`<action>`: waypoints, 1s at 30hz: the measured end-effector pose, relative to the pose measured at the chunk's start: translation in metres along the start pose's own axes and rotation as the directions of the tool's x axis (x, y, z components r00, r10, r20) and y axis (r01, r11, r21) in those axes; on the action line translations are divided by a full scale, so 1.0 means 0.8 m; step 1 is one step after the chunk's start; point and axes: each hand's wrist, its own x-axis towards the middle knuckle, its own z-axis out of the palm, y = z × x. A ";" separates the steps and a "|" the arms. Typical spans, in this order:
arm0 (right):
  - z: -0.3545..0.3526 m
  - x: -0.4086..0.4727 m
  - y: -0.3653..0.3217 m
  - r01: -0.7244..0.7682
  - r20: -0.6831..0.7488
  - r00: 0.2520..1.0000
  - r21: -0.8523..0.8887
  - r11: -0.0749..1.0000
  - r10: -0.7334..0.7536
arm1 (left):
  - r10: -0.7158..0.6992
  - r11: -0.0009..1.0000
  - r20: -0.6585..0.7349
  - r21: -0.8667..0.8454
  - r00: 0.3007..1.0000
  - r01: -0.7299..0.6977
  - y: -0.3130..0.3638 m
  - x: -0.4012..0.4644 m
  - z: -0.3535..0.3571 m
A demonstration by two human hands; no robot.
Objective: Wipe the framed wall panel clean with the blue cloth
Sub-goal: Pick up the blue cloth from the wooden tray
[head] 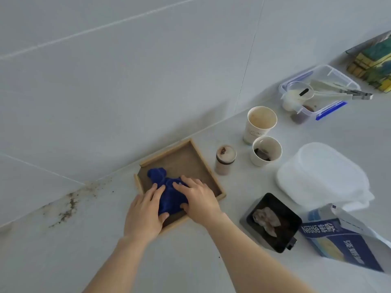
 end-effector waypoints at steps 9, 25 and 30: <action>0.006 -0.003 0.000 -0.038 -0.171 0.985 -0.004 0.999 0.036 | -0.034 0.999 -0.149 0.008 0.988 0.035 0.010 0.004 -0.003; -0.065 -0.003 -0.054 0.018 -0.295 0.955 0.001 1.000 -0.017 | -0.066 0.994 -0.353 -0.107 0.933 0.030 -0.013 -0.025 -0.092; -0.094 -0.013 -0.086 0.020 -0.335 0.942 -0.020 1.000 -0.025 | -0.070 0.990 -0.424 -0.142 0.903 0.010 -0.024 -0.042 -0.121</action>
